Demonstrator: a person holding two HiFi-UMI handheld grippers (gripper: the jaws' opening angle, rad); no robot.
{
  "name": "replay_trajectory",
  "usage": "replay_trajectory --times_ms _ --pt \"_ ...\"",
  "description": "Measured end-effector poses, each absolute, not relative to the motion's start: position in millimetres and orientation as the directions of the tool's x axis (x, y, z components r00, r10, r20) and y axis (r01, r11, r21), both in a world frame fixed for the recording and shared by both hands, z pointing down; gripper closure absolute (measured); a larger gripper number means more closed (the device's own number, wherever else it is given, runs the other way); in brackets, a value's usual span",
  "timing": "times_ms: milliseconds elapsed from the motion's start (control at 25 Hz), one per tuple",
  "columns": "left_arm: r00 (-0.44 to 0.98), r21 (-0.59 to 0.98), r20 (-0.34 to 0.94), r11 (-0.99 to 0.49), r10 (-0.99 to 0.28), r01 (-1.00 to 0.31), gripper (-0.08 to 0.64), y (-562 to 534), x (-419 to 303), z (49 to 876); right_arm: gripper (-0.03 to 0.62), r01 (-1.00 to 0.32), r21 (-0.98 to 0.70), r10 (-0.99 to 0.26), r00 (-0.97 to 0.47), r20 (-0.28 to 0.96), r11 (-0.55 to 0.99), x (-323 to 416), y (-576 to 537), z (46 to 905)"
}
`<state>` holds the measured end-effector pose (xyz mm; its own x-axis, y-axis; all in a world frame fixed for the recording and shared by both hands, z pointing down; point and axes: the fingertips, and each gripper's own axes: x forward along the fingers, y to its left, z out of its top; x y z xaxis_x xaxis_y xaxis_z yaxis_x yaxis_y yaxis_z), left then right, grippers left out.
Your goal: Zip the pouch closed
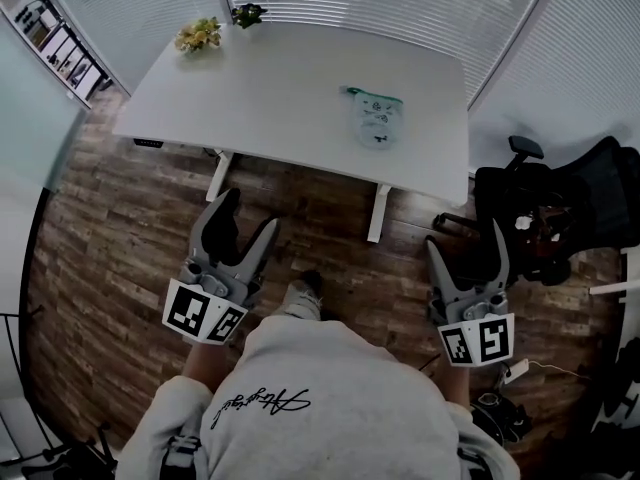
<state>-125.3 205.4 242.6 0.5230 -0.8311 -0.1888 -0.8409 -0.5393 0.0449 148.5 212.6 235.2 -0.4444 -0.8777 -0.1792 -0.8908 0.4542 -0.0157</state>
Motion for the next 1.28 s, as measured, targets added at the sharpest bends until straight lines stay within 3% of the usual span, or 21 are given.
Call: replay_trajectory --times_ms 400,1280 --pt "0.53 0.045 -0.202 -0.548 -0.824 -0.835 0.299 165.2 -127.4 252.3 0.181 -0.89 -0.017 -0.879 -0.448 -0.164 0.457 140.9 170.9 248.6" --pt "0.649 0.001 -0.222 -0.665 -0.728 -0.746 0.301 -88.8 -108.4 234.7 0.183 -0.932 0.004 -0.918 -0.358 -0.172 0.363 142.7 -48.9 232.5"
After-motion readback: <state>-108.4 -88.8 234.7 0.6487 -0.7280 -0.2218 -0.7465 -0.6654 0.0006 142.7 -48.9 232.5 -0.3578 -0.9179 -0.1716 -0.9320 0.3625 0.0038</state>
